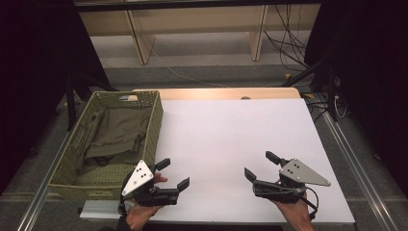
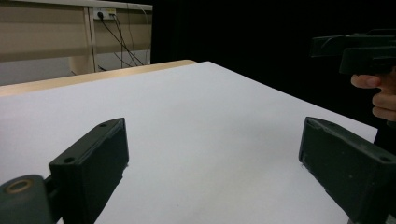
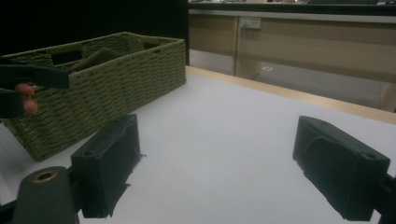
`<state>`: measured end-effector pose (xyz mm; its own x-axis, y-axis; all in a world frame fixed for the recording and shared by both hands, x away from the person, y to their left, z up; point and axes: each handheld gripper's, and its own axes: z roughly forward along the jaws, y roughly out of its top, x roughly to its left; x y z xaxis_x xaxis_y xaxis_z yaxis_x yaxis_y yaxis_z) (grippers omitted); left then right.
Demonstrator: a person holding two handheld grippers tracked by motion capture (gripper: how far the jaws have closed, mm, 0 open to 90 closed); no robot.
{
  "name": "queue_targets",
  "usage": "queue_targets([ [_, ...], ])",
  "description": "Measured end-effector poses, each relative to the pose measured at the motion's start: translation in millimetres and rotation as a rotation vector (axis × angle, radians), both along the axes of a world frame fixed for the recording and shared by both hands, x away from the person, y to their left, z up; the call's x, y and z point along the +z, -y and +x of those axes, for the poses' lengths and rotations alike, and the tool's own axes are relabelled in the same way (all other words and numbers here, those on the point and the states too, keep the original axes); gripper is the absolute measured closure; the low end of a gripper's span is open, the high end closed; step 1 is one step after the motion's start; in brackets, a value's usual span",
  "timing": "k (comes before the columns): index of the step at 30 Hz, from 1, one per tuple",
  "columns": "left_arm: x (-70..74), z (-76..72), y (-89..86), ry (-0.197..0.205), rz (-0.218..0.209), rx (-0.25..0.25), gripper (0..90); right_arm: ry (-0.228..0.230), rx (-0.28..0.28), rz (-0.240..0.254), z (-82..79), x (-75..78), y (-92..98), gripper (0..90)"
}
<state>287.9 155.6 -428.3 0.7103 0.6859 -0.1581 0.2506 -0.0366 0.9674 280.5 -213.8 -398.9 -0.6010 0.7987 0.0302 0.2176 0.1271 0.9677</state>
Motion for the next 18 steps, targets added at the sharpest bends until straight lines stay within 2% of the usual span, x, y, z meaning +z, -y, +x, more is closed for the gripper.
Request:
queue_targets([
  [3, 0.0, 0.2, -0.3, 0.000, -0.002, 0.004, 7.9, 0.012, -0.002, 0.005, -0.2, 0.9, 1.0, 15.6],
  [18, 0.3, 0.0, 0.1, -0.001, -0.007, 0.004, 7.9, 0.017, -0.006, 0.002, -0.1, -0.2, 1.8, 15.7],
])
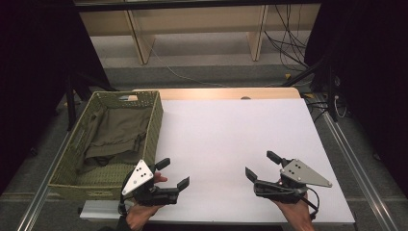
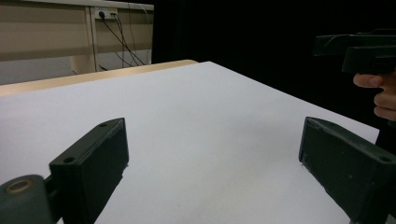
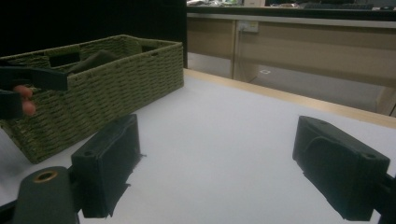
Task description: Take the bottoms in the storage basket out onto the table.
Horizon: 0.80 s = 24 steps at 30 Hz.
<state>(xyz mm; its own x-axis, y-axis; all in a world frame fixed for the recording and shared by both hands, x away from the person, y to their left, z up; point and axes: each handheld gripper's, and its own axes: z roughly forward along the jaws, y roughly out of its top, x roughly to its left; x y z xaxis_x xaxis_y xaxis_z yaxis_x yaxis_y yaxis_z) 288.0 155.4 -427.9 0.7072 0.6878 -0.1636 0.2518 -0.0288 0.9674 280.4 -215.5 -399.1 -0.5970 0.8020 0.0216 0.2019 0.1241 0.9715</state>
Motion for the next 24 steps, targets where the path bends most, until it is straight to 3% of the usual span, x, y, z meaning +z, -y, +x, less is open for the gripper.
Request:
queue_targets([
  [15, 2.1, -0.1, -0.5, 0.006, -0.009, 0.006, 8.0, 0.003, -0.010, -0.004, 1.0, -0.5, 1.4, 15.9],
  [20, 7.7, 0.1, -0.8, 0.036, 0.004, 0.018, 8.0, 0.007, -0.017, -0.011, 1.0, 0.1, 2.2, 15.9],
  [24, 15.5, 3.6, -1.7, 0.022, 0.004, 0.030, 7.9, 0.010, -0.021, -0.006, 0.8, 0.3, 2.8, 16.0],
])
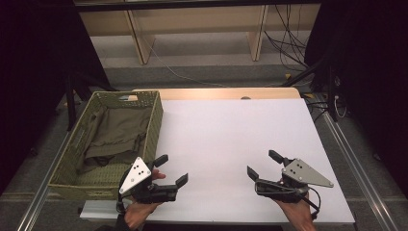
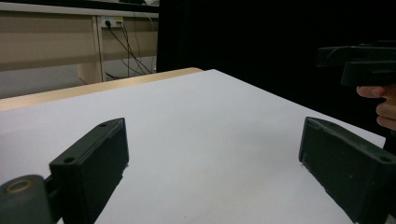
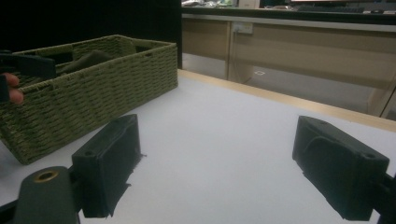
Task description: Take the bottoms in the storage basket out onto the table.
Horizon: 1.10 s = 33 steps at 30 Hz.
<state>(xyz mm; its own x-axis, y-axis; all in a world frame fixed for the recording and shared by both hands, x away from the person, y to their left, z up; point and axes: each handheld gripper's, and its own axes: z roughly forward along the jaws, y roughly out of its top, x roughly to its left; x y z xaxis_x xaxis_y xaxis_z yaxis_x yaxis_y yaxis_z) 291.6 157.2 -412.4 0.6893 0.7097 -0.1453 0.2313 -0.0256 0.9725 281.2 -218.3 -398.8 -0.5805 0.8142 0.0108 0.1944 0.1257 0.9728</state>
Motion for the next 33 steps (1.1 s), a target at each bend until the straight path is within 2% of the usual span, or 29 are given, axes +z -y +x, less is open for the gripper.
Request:
queue_targets([
  [3, 8.6, 4.4, -1.5, -0.024, 0.002, 0.009, 7.9, 0.000, -0.003, -0.004, 0.1, -0.2, 0.1, 15.9],
  [10, 31.4, 20.0, -11.6, -0.067, 0.049, 0.019, 8.0, 0.000, -0.011, -0.010, 0.0, -0.8, 0.6, 16.0],
  [14, 43.3, 32.7, -24.3, -0.069, 0.048, 0.064, 8.0, 0.001, -0.015, -0.014, 0.4, -1.0, 0.5, 16.1],
  [16, 50.9, 39.4, -33.8, -0.054, 0.078, 0.100, 8.0, -0.002, -0.016, -0.017, 0.9, -1.2, 1.0, 16.1],
  [21, 58.5, 49.3, -48.9, -0.067, 0.078, 0.138, 8.0, -0.003, -0.018, -0.009, 1.2, -1.3, 1.9, 16.1],
  [27, 68.8, 64.7, -69.3, -0.078, 0.103, 0.199, 8.0, -0.002, -0.018, -0.009, 0.5, -0.6, 1.6, 16.1],
  [29, 71.1, 71.4, -76.5, -0.094, 0.123, 0.217, 8.0, -0.002, -0.018, -0.009, 0.4, -0.6, 1.7, 16.1],
  [31, 74.0, 78.2, -84.5, -0.129, 0.115, 0.233, 8.0, -0.002, -0.019, -0.007, 0.5, -0.6, 1.7, 16.1],
  [33, 77.1, 85.6, -93.3, -0.163, 0.127, 0.252, 8.0, -0.002, -0.017, -0.007, 0.5, -0.6, 1.9, 16.1],
])
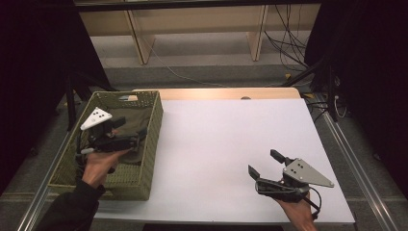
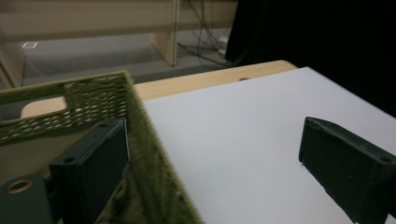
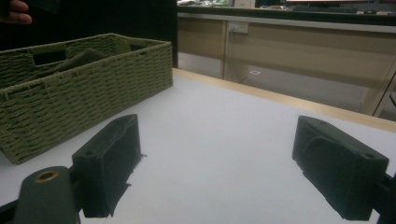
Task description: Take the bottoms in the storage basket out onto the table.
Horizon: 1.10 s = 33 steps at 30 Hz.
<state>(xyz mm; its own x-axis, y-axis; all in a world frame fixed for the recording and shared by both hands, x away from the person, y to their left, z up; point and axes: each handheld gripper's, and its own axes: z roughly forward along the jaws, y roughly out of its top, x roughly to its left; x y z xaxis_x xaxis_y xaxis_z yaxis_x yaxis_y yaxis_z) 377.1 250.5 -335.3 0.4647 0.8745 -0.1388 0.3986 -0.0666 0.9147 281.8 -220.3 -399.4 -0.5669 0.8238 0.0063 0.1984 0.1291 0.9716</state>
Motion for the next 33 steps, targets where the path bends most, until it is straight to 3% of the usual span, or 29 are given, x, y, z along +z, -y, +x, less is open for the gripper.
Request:
queue_targets([
  [3, 1.9, 12.6, -14.7, -0.046, 0.033, 0.046, 8.0, 0.000, 0.001, 0.000, 0.1, -0.1, 0.2, 16.1],
  [6, -0.7, 24.6, -24.2, -0.086, 0.094, 0.074, 8.0, 0.001, 0.003, -0.001, 0.4, -0.2, 0.1, 16.1],
  [14, -19.4, 55.0, -38.9, -0.207, 0.155, 0.104, 8.0, -0.001, 0.006, -0.007, 0.5, -0.9, -1.1, 16.1],
  [24, -44.7, 91.5, -50.4, -0.341, 0.193, 0.141, 8.0, 0.000, 0.012, -0.011, 1.1, -1.9, -1.2, 16.2],
  [33, -69.8, 117.8, -48.5, -0.471, 0.220, 0.115, 8.0, -0.005, 0.018, -0.025, 2.2, -3.7, -2.8, 16.3],
])
